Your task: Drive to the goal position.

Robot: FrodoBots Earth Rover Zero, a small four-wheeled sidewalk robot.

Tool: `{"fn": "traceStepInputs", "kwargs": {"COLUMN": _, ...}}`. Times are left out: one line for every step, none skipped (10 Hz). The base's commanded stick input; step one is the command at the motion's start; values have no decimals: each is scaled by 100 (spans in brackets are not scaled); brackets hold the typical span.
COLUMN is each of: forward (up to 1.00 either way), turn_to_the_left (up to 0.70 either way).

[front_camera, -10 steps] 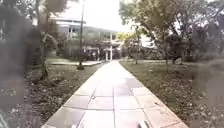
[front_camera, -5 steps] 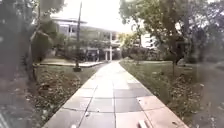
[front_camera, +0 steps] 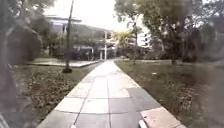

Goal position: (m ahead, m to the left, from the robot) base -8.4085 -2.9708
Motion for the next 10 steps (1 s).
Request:
{"fn": "traceStepInputs", "kwargs": {"forward": 100, "turn_to_the_left": 0}}
{"fn": "traceStepInputs", "kwargs": {"forward": 100, "turn_to_the_left": 0}}
{"fn": "traceStepInputs", "kwargs": {"forward": 100, "turn_to_the_left": 0}}
{"fn": "traceStepInputs", "kwargs": {"forward": 100, "turn_to_the_left": 0}}
{"fn": "traceStepInputs", "kwargs": {"forward": 100, "turn_to_the_left": 0}}
{"fn": "traceStepInputs", "kwargs": {"forward": 100, "turn_to_the_left": 0}}
{"fn": "traceStepInputs", "kwargs": {"forward": 100, "turn_to_the_left": 0}}
{"fn": "traceStepInputs", "kwargs": {"forward": 100, "turn_to_the_left": 0}}
{"fn": "traceStepInputs", "kwargs": {"forward": 100, "turn_to_the_left": 0}}
{"fn": "traceStepInputs", "kwargs": {"forward": 100, "turn_to_the_left": 0}}
